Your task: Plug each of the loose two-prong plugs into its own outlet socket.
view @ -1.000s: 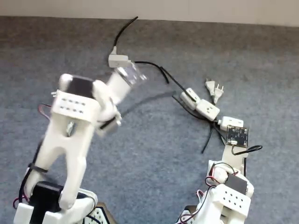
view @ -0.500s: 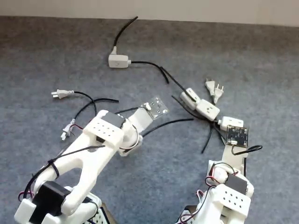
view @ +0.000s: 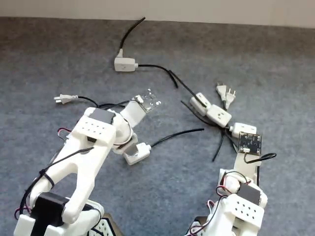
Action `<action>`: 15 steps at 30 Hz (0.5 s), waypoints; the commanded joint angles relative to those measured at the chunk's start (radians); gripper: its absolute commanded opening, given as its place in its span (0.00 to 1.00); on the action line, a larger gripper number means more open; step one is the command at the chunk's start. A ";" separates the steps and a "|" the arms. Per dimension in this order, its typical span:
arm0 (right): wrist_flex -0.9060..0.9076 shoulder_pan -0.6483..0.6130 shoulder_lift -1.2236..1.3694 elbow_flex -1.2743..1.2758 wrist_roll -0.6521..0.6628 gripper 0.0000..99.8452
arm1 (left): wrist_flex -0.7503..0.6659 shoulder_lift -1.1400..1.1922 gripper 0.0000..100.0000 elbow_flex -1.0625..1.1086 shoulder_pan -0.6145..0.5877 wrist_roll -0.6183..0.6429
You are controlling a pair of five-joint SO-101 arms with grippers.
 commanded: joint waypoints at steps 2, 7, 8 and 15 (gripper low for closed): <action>-0.018 -0.008 -0.005 0.004 0.008 0.01 | -0.077 -0.022 0.28 0.056 0.016 -0.049; -0.018 -0.008 -0.005 0.004 0.008 0.01 | -0.091 -0.031 0.28 0.117 0.104 -0.046; -0.018 -0.008 -0.005 0.004 0.008 0.01 | -0.091 -0.031 0.28 0.120 0.117 -0.046; -0.019 -0.008 -0.005 0.004 0.008 0.01 | -0.002 -0.031 0.26 0.124 0.214 -0.044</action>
